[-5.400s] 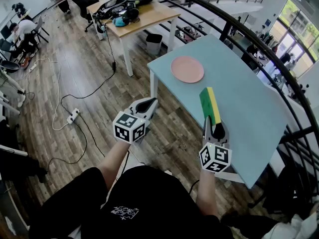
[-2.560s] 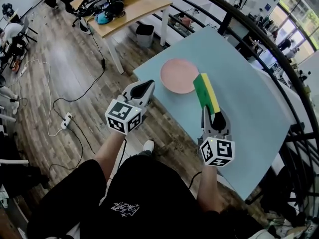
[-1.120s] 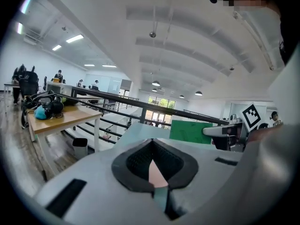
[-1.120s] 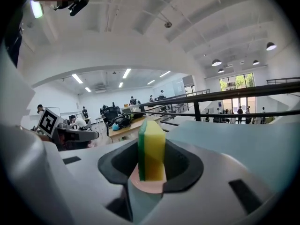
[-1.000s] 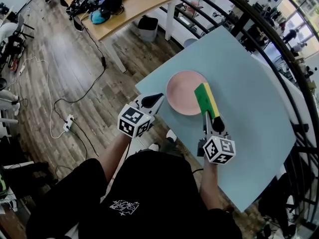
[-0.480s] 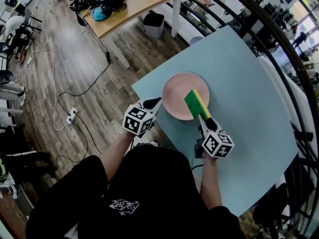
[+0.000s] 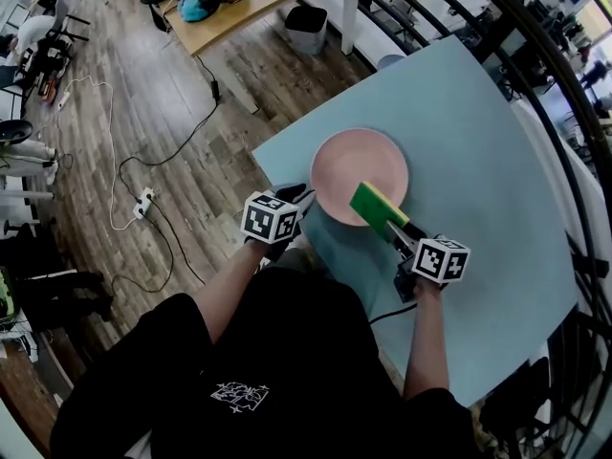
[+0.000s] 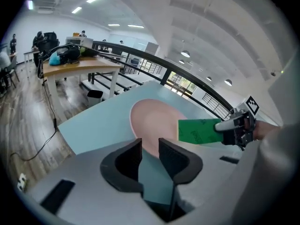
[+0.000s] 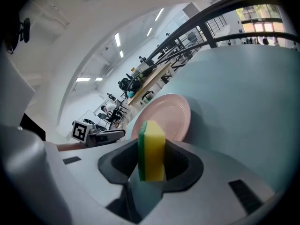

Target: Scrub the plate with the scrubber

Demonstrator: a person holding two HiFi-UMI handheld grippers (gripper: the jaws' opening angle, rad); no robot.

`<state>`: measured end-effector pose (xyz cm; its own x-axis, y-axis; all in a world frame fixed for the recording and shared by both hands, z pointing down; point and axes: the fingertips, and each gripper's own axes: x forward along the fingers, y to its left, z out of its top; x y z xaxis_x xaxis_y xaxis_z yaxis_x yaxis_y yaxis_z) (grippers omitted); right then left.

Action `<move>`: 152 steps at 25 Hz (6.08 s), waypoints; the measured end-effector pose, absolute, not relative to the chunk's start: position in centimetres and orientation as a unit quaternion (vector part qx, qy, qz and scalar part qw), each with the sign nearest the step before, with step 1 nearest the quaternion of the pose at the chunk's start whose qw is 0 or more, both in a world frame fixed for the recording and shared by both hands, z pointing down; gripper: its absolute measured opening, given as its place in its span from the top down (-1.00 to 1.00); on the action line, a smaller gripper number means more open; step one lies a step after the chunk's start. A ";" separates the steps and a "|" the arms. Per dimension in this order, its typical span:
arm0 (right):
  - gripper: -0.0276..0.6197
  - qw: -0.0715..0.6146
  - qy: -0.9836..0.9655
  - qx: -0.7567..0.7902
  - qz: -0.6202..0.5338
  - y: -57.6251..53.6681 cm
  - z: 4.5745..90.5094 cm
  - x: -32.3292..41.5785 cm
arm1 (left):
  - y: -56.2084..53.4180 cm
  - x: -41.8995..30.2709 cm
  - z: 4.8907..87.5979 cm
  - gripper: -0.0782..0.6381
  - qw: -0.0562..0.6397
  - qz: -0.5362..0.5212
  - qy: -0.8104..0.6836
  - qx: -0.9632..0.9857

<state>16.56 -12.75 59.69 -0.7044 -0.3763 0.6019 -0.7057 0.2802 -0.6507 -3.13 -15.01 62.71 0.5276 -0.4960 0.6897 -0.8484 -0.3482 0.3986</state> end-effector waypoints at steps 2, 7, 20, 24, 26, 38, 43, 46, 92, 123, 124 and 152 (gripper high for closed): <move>0.48 0.160 -0.777 0.339 0.507 -12.5 60.1 16.5 | -15.1 -3.5 63.4 0.50 0.399 0.230 -0.434 0.774; 0.48 0.155 -0.763 0.330 0.534 -12.3 61.0 17.2 | -16.4 -3.4 64.4 0.48 0.433 0.220 -0.440 0.755; 0.48 0.092 -0.669 0.320 0.664 -12.1 62.6 17.7 | -19.9 -4.4 66.7 0.48 0.453 0.254 -0.426 0.741; 0.48 0.083 -0.646 0.331 0.683 -12.1 63.1 17.6 | -20.2 -4.0 67.0 0.54 0.462 0.263 -0.409 0.742; 0.48 0.075 -0.633 0.332 0.695 -12.2 63.4 17.4 | -20.4 -3.8 66.9 0.56 0.461 0.266 -0.404 0.744; 0.48 0.069 -0.612 0.347 0.707 -12.6 63.8 15.2 | -20.9 -4.5 66.9 0.60 0.459 0.273 -0.400 0.745; 0.48 0.065 -0.609 0.349 0.710 -13.3 63.7 14.0 | -21.1 -4.7 67.0 0.60 0.459 0.281 -0.395 0.745; 0.49 0.067 -0.612 0.348 0.707 -14.3 63.7 13.0 | -21.2 -4.6 67.0 0.60 0.458 0.286 -0.389 0.746; 0.50 0.025 -0.600 0.456 0.656 -21.0 62.4 18.9 | -21.7 -4.8 66.9 0.61 0.460 0.299 -0.368 0.751; 0.50 0.076 -0.617 0.383 0.684 -14.3 63.0 15.5 | -21.7 -4.6 66.8 0.61 0.451 0.310 -0.368 0.752; 0.50 0.075 -0.618 0.382 0.684 -14.5 63.1 15.0 | -21.7 -4.7 66.8 0.61 0.451 0.311 -0.368 0.751; 0.51 -0.036 -0.645 0.423 0.635 -22.3 61.2 9.4 | -21.6 -4.6 66.3 0.61 0.436 0.317 -0.360 0.761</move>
<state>9.41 -22.27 61.16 -0.6387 -0.5917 0.4918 -0.5006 -0.1658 -0.8496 -4.61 -21.63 66.27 0.5400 -0.2721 0.7964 -0.8247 -0.3601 0.4362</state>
